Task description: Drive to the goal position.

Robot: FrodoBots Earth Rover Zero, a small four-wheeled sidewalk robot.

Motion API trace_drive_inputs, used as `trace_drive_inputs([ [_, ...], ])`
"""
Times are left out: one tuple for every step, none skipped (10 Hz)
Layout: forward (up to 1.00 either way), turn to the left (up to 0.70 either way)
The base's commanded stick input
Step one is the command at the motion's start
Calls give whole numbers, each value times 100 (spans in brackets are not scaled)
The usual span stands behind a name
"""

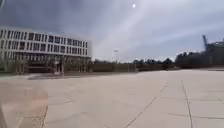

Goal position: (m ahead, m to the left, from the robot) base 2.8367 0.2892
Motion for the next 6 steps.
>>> trace_drive_inputs([
  [70,0],
  [70,3],
  [70,20],
  [70,35],
  [70,35],
  [70,35],
])
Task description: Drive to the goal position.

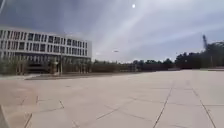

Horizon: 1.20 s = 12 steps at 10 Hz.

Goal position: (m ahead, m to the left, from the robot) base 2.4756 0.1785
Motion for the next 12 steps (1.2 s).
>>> trace_drive_inputs([
  [70,35],
  [70,35],
  [70,35],
  [70,21],
  [70,5],
  [70,0],
  [70,0],
  [70,0],
  [70,0],
  [70,0],
  [70,0],
  [70,1],
])
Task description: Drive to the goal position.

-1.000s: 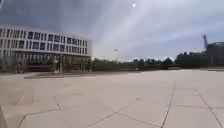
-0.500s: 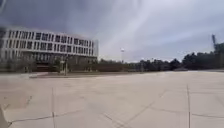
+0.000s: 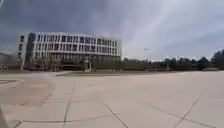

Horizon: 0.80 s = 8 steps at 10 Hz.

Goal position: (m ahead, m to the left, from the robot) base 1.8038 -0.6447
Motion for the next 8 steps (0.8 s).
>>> trace_drive_inputs([
  [70,4],
  [70,18],
  [70,35],
  [70,35],
  [70,35],
  [70,35],
  [70,35],
  [70,35],
])
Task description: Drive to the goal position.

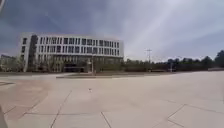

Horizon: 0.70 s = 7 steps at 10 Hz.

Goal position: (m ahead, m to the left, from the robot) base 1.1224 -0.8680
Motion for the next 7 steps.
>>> trace_drive_inputs([
  [70,35],
  [70,35],
  [70,26],
  [70,11],
  [70,0],
  [70,0],
  [70,0],
])
